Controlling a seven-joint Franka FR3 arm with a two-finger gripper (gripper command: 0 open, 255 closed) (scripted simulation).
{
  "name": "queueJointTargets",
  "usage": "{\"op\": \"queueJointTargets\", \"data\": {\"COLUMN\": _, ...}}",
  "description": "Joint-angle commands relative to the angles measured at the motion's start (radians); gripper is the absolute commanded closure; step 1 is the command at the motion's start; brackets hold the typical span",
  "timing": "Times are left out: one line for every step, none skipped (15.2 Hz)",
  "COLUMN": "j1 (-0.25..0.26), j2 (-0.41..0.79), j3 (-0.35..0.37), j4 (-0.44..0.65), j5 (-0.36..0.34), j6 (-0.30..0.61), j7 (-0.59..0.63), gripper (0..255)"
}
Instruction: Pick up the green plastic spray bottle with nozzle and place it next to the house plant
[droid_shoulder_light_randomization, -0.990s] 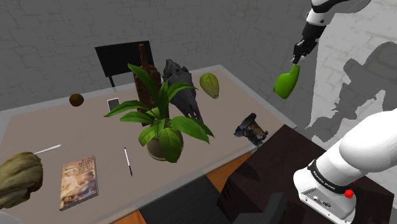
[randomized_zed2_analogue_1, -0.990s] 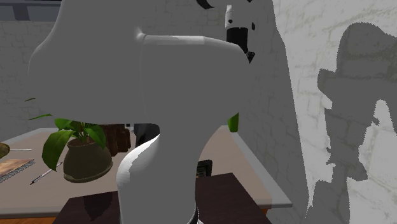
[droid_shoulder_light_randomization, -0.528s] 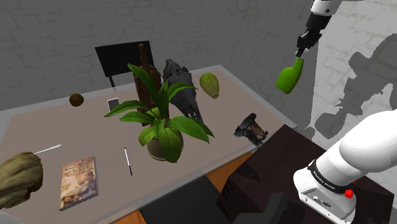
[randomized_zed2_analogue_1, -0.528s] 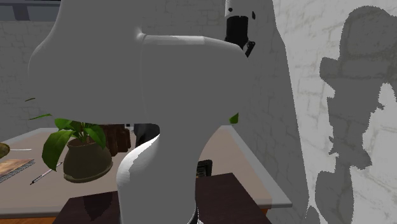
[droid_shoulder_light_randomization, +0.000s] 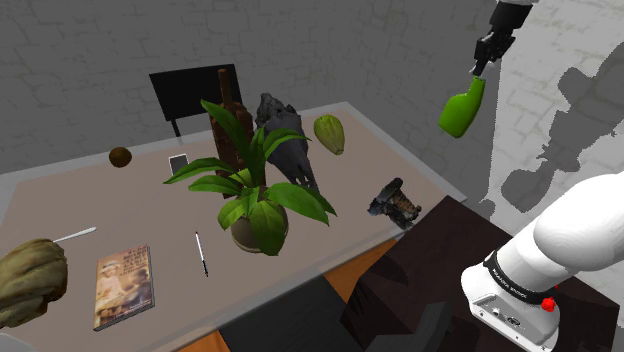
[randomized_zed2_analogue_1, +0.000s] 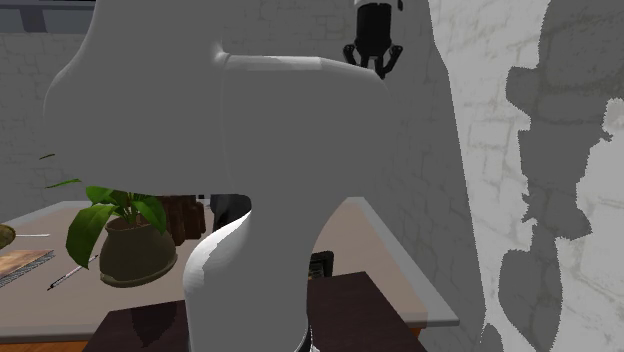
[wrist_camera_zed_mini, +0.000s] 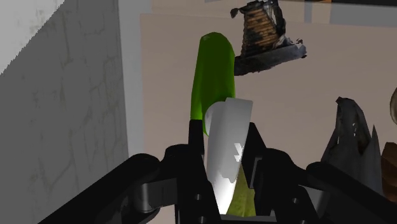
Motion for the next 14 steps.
{"op": "queueJointTargets", "data": {"j1": 0.001, "j2": 0.003, "j3": 0.002, "j4": 0.033, "j5": 0.002, "j6": -0.030, "j7": -0.001, "gripper": 255}}
{"op": "queueJointTargets", "data": {"j1": 0.002, "j2": 0.005, "j3": 0.002, "j4": 0.048, "j5": 0.003, "j6": -0.043, "j7": -0.002, "gripper": 255}}
{"op": "queueJointTargets", "data": {"j1": 0.003, "j2": 0.007, "j3": 0.003, "j4": 0.063, "j5": 0.004, "j6": -0.057, "j7": -0.003, "gripper": 255}}
{"op": "queueJointTargets", "data": {"j1": 0.003, "j2": 0.009, "j3": 0.003, "j4": 0.078, "j5": 0.005, "j6": -0.070, "j7": -0.004, "gripper": 255}}
{"op": "queueJointTargets", "data": {"j1": 0.004, "j2": 0.011, "j3": 0.004, "j4": 0.094, "j5": 0.007, "j6": -0.084, "j7": -0.005, "gripper": 255}}
{"op": "queueJointTargets", "data": {"j1": 0.004, "j2": 0.014, "j3": 0.004, "j4": 0.110, "j5": 0.008, "j6": -0.097, "j7": -0.006, "gripper": 255}}
{"op": "queueJointTargets", "data": {"j1": 0.005, "j2": 0.017, "j3": 0.004, "j4": 0.126, "j5": 0.009, "j6": -0.111, "j7": -0.007, "gripper": 255}}
{"op": "queueJointTargets", "data": {"j1": 0.006, "j2": 0.020, "j3": 0.005, "j4": 0.143, "j5": 0.011, "j6": -0.124, "j7": -0.008, "gripper": 255}}
{"op": "queueJointTargets", "data": {"j1": 0.006, "j2": 0.023, "j3": 0.005, "j4": 0.159, "j5": 0.012, "j6": -0.138, "j7": -0.010, "gripper": 255}}
{"op": "queueJointTargets", "data": {"j1": 0.007, "j2": 0.027, "j3": 0.005, "j4": 0.176, "j5": 0.014, "j6": -0.151, "j7": -0.011, "gripper": 255}}
{"op": "queueJointTargets", "data": {"j1": 0.007, "j2": 0.031, "j3": 0.005, "j4": 0.194, "j5": 0.015, "j6": -0.165, "j7": -0.013, "gripper": 255}}
{"op": "queueJointTargets", "data": {"j1": 0.008, "j2": 0.035, "j3": 0.004, "j4": 0.211, "j5": 0.017, "j6": -0.179, "j7": -0.014, "gripper": 255}}
{"op": "queueJointTargets", "data": {"j1": 0.008, "j2": 0.040, "j3": 0.004, "j4": 0.229, "j5": 0.019, "j6": -0.192, "j7": -0.016, "gripper": 255}}
{"op": "queueJointTargets", "data": {"j1": 0.009, "j2": 0.044, "j3": 0.004, "j4": 0.248, "j5": 0.020, "j6": -0.206, "j7": -0.017, "gripper": 255}}
